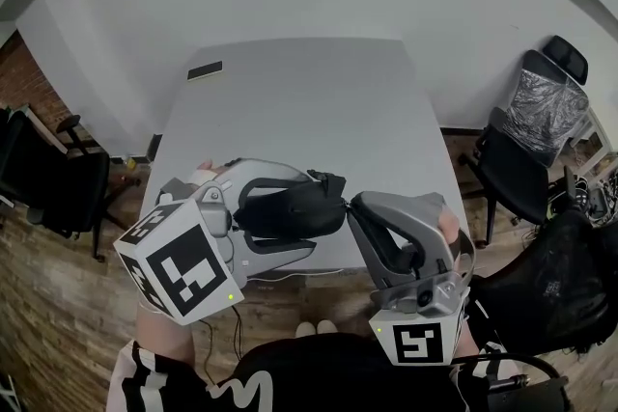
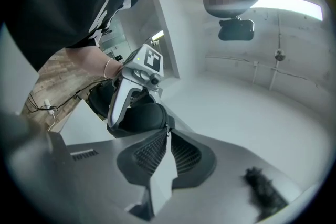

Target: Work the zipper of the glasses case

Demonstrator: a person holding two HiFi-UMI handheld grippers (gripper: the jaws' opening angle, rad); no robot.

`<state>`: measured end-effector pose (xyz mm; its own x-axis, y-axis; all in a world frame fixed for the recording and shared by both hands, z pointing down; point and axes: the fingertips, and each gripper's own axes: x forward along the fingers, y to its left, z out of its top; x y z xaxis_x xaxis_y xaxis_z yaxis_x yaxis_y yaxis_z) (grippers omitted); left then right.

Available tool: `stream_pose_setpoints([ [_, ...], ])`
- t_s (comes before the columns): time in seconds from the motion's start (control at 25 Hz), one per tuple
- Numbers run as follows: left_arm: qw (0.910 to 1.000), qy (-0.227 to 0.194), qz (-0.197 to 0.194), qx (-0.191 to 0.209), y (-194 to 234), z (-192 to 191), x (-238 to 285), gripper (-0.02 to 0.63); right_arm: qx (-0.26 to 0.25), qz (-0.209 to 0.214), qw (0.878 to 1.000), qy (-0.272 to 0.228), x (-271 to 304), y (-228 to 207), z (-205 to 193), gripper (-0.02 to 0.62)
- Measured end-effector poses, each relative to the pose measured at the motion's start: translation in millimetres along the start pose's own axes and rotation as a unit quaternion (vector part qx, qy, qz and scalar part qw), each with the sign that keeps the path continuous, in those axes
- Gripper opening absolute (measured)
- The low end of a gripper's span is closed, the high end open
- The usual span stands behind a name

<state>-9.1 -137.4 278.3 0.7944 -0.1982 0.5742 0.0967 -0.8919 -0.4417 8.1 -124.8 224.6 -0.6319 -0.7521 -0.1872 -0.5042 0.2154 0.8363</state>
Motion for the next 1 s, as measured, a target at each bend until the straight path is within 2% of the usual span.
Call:
stream_pose_setpoints([
  [0.16,0.9999,0.011,-0.010,0.001,-1.8,-7.2,2.4,0.293,-0.033,0.006,0.999,0.003,2.0,4.1,-3.3,0.009],
  [0.24,1.0000,0.002,-0.006,0.000,-1.9,-6.0,1.7,0.296,-0.045,0.006,0.999,-0.002,2.7,4.4,-2.2,0.008],
  [0.4,0.9980,-0.057,0.020,-0.018,-1.7,2.5,2.8,0.302,-0.011,0.010,0.999,-0.051,-0.1,1.2,11.2,0.008],
  [0.48,0.9955,-0.086,0.026,-0.028,-1.5,4.2,7.5,0.299,-0.013,0.013,0.997,-0.073,-1.7,2.6,15.8,0.006],
  [0.6,0.9866,-0.158,0.010,-0.042,-3.9,15.7,10.5,0.296,-0.015,0.022,0.995,-0.095,-5.0,5.6,19.1,0.006],
  [0.68,0.9804,-0.189,0.003,-0.056,-4.7,19.7,8.9,0.301,-0.003,0.025,0.994,-0.103,-4.9,4.3,20.6,0.006],
  [0.8,0.9800,-0.185,0.009,-0.072,-3.2,17.9,11.7,0.301,0.014,0.028,0.993,-0.111,-2.1,2.2,24.1,0.006],
  [0.92,0.9865,-0.153,0.039,-0.044,-2.0,16.0,22.4,0.302,0.016,0.030,0.993,-0.114,-2.3,1.3,26.6,0.006],
  [1.0,0.9851,-0.162,0.041,-0.037,-2.6,18.7,24.2,0.289,0.014,0.030,0.993,-0.116,-3.6,0.4,26.4,0.006],
])
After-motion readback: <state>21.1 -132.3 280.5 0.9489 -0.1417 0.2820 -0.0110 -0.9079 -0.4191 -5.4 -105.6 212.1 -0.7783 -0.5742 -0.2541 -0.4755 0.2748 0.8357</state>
